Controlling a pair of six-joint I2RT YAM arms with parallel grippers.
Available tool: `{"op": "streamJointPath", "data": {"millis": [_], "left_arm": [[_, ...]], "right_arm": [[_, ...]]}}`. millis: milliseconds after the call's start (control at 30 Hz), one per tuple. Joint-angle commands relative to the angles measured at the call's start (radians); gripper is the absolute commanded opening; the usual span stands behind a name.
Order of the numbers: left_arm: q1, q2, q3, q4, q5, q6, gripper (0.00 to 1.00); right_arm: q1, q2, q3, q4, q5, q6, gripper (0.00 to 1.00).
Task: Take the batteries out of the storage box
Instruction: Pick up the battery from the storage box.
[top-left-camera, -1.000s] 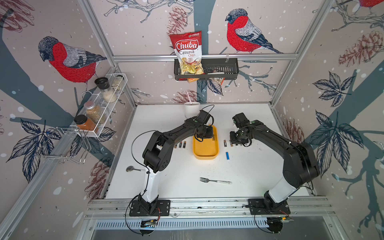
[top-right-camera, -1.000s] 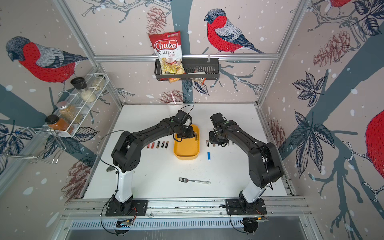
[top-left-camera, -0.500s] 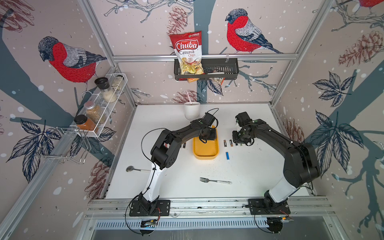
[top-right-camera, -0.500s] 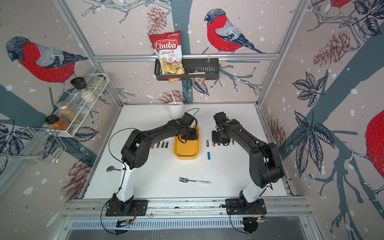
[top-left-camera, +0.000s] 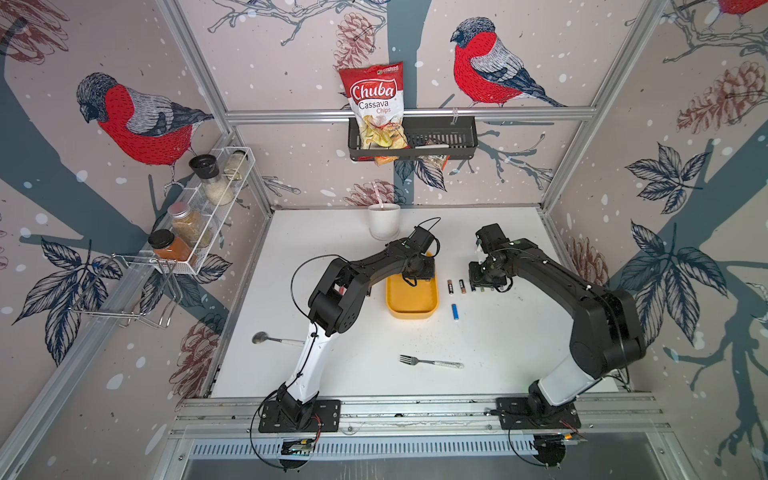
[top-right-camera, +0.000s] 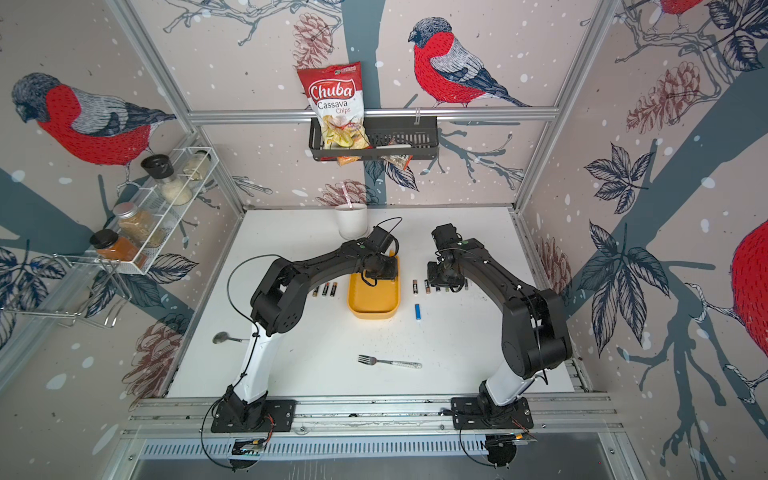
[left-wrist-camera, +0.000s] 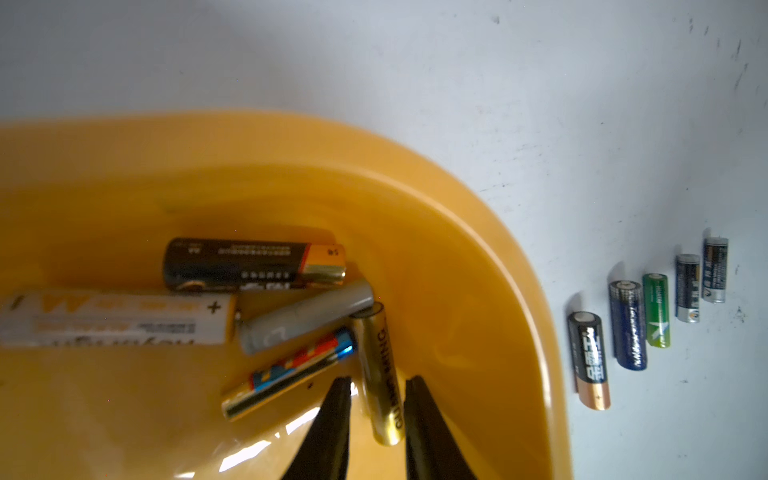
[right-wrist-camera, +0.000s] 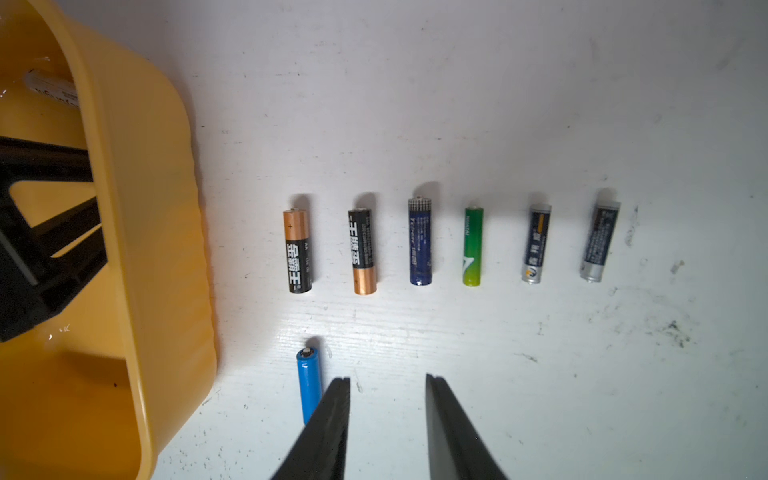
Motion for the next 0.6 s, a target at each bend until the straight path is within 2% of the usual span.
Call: {"op": "streamJointPath", "data": {"millis": [0,267,400,567], "left_arm": [[-0.005,0.008,0.015,-0.001,-0.023,-0.003,0.26],[-0.018,0.032,0.069,-0.106,-0.107,0.017,0.19],[-0.024,0.038,0.096,-0.163,-0.168,0.040,0.19],[-0.027,0.040,0.099,-0.172,-0.166,0.056,0.21]], "right_arm": [[0.000,-0.008,-0.003,-0.014,-0.005,-0.007,0.37],[-0.002,-0.007,0.000,-0.013,-0.010,-0.007,0.37],[-0.002,-0.006,0.003,-0.011,-0.013,-0.006,0.37],[-0.003,-0.002,0.003,-0.010,-0.013,-0.008,0.37]]}}
